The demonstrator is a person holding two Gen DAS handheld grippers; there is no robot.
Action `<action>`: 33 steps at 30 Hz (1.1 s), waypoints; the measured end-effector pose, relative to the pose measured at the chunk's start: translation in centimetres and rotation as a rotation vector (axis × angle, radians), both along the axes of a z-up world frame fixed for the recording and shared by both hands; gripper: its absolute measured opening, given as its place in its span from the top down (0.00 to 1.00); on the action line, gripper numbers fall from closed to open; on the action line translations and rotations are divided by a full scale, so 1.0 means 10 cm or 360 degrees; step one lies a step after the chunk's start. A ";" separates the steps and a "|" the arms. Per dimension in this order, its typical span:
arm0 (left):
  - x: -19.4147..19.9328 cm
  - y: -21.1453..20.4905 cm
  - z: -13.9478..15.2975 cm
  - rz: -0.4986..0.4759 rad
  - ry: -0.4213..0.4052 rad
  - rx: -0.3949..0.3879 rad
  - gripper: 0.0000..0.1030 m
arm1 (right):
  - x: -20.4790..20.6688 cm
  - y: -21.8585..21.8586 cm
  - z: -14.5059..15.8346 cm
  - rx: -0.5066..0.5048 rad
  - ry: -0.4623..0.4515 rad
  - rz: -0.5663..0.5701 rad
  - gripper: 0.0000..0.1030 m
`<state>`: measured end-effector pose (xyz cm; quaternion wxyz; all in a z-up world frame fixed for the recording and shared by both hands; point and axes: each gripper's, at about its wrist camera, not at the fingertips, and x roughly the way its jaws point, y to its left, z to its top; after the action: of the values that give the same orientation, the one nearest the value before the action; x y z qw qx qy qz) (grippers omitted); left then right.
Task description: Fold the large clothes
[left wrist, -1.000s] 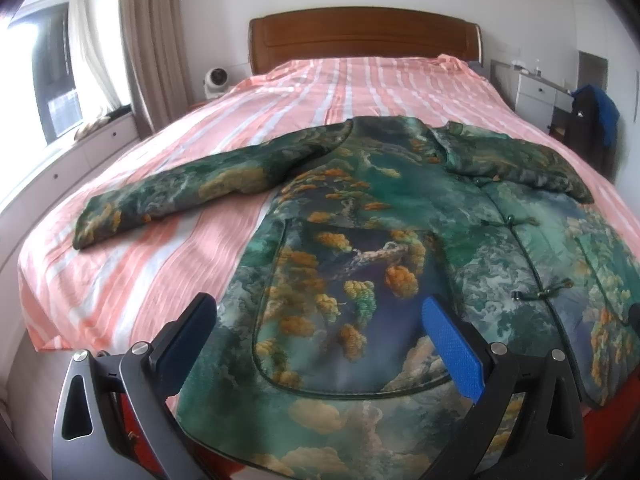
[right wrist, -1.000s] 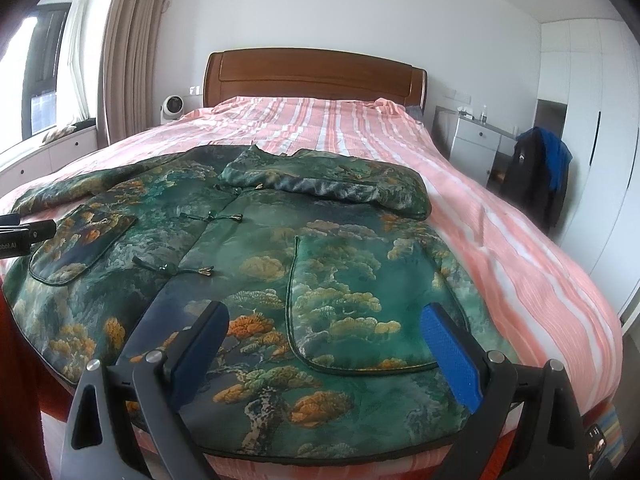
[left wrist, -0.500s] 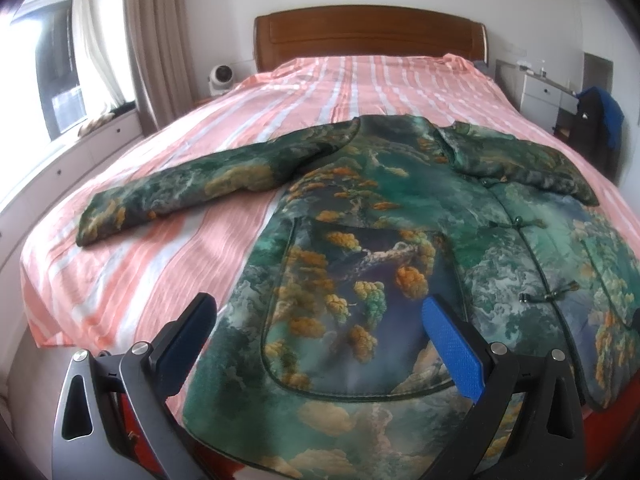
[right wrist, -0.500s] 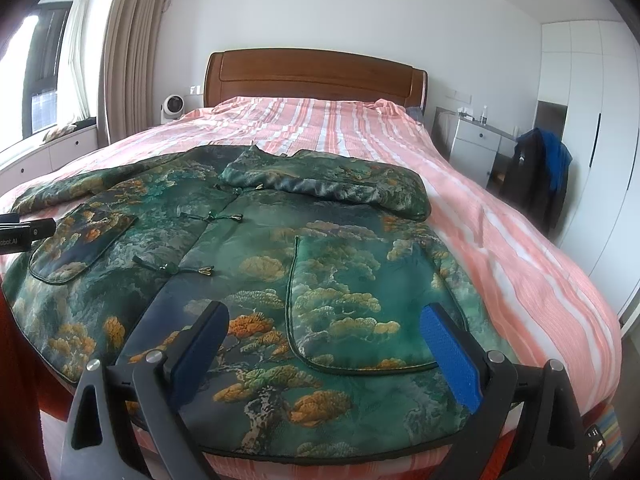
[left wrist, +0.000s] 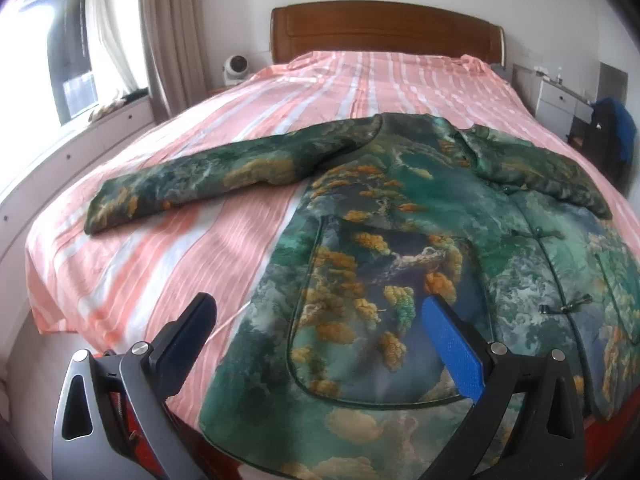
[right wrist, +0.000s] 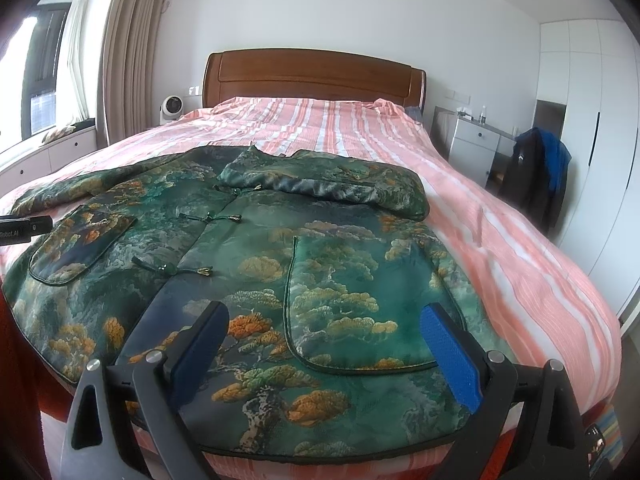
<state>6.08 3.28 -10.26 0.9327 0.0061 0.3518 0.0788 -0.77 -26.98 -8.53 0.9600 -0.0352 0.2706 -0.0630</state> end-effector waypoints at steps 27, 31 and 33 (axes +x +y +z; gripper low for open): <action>1.39 3.11 -0.65 0.0905 0.0066 -0.1592 0.01 | 0.05 0.18 -0.04 -0.0074 0.0048 0.0073 0.07; 1.62 3.17 -0.43 0.1016 -0.0013 -0.1494 0.78 | 0.08 0.19 -0.07 -0.0082 0.0069 0.0077 0.07; 1.87 2.95 -0.05 0.0894 0.0014 -0.1183 0.88 | 0.11 0.16 -0.08 -0.0059 0.0083 0.0071 0.07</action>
<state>24.76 32.76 -10.81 0.8128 -0.4238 0.3480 0.1967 0.35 -25.35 -9.32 0.9530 -0.0608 0.2934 -0.0456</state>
